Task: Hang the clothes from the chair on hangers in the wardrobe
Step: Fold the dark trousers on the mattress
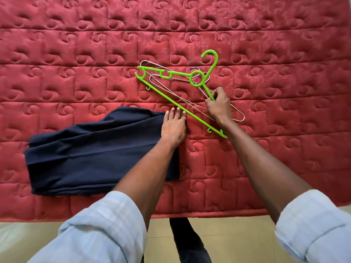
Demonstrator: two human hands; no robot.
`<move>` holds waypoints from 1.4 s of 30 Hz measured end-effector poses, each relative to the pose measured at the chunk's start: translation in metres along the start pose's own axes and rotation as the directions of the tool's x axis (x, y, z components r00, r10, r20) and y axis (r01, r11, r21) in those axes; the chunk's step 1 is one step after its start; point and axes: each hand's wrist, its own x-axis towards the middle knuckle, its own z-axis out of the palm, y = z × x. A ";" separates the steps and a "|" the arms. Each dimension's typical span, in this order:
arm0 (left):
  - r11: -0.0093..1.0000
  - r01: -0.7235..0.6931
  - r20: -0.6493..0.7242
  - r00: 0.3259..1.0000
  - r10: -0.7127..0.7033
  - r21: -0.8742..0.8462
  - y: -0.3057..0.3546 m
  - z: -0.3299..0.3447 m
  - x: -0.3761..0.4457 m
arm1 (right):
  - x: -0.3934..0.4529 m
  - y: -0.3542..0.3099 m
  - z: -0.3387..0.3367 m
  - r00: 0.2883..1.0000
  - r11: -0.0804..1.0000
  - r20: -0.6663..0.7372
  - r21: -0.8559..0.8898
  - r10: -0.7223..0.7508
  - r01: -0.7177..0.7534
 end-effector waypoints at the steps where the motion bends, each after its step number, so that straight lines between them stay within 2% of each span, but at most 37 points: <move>1: 1.000 -0.014 -0.009 1.000 0.014 -0.010 -0.001 -0.001 0.000 | -0.005 -0.002 0.000 0.997 0.991 0.069 0.128 0.027 -0.036; 2: 0.999 -0.027 -0.010 1.000 0.027 -0.022 -0.003 -0.003 -0.002 | -0.012 -0.004 0.001 0.990 0.966 0.138 0.246 0.040 -0.074; 4: 0.992 -0.066 -0.033 0.997 0.063 -0.107 -0.008 -0.005 -0.007 | -0.029 -0.004 -0.001 0.985 0.892 0.163 0.435 0.059 -0.125; 6: 0.926 -0.112 -0.194 0.980 0.043 -0.359 -0.013 -0.009 -0.023 | -0.051 -0.007 -0.002 0.985 0.773 0.132 0.613 0.107 -0.166; 7: 0.845 -0.120 -0.287 0.957 -0.041 -0.521 -0.015 -0.006 -0.033 | -0.063 -0.007 0.001 0.984 0.710 0.125 0.681 0.129 -0.179; 8: 0.719 -0.121 -0.339 0.926 -0.167 -0.684 -0.016 -0.003 -0.044 | -0.077 -0.009 0.005 0.981 0.649 0.125 0.736 0.149 -0.193; 9: 0.534 -0.108 -0.311 0.900 -0.305 -0.839 -0.015 -0.003 -0.055 | -0.091 -0.010 0.010 0.975 0.597 0.137 0.773 0.176 -0.217; 10: 0.305 -0.107 -0.231 0.884 -0.406 -0.946 -0.014 -0.006 -0.069 | -0.106 -0.013 0.018 0.965 0.546 0.165 0.799 0.203 -0.252; 11: 0.093 -0.112 -0.142 0.883 -0.447 -0.989 -0.011 -0.011 -0.080 | -0.120 -0.015 0.028 0.955 0.501 0.202 0.816 0.218 -0.287; 12: -0.047 -0.110 -0.075 0.880 -0.470 -0.993 -0.010 -0.014 -0.091 | -0.134 -0.017 0.037 0.944 0.463 0.246 0.826 0.218 -0.322; 13: -0.080 -0.102 -0.049 0.866 -0.497 -0.992 -0.011 -0.015 -0.099 | -0.145 -0.018 0.045 0.932 0.436 0.289 0.825 0.220 -0.359; 16: 0.054 -0.056 -0.077 0.818 -0.571 -0.997 -0.026 0.006 -0.117 | -0.163 -0.014 0.059 0.880 0.349 0.404 0.810 0.250 -0.471; 19: 0.224 0.049 -0.099 0.790 -0.605 -0.973 -0.038 0.030 -0.131 | -0.161 -0.005 0.063 0.840 0.276 0.453 0.802 0.298 -0.530; 21: 0.313 0.118 -0.104 0.785 -0.611 -0.942 -0.040 0.038 -0.137 | -0.160 0.005 0.066 0.824 0.304 0.466 0.773 0.323 -0.556; 24: 0.463 0.217 -0.103 0.813 -0.573 -0.859 -0.034 0.038 -0.144 | -0.161 0.018 0.068 0.818 0.334 0.438 0.759 0.372 -0.558; 26: 0.521 0.277 -0.099 0.807 -0.583 -0.807 -0.027 0.035 -0.147 | -0.161 0.023 0.064 0.823 0.336 0.399 0.772 0.405 -0.540; 29: 0.604 0.200 -0.224 0.803 -0.552 -0.772 -0.012 0.024 -0.146 | -0.161 0.028 0.063 0.819 0.293 0.360 0.806 0.448 -0.514; 31: 0.696 0.150 -0.270 0.848 -0.455 -0.702 -0.002 0.014 -0.137 | -0.163 0.028 0.067 0.813 0.258 0.352 0.824 0.465 -0.504; 33: 0.781 0.203 -0.205 0.898 -0.389 -0.590 0.009 0.004 -0.126 | -0.164 0.027 0.070 0.804 0.218 0.343 0.843 0.486 -0.492; 35: 0.840 0.299 -0.100 0.919 -0.381 -0.452 0.018 -0.002 -0.112 | -0.164 0.026 0.069 0.790 0.192 0.342 0.849 0.509 -0.492; 38: 0.869 0.382 0.014 0.917 -0.398 -0.315 0.028 0.000 -0.096 | -0.162 0.026 0.065 0.762 0.214 0.347 0.822 0.546 -0.528; 42: 0.881 0.418 0.069 0.908 -0.413 -0.224 0.035 0.008 -0.084 | -0.158 0.025 0.062 0.745 0.200 0.411 0.791 0.526 -0.578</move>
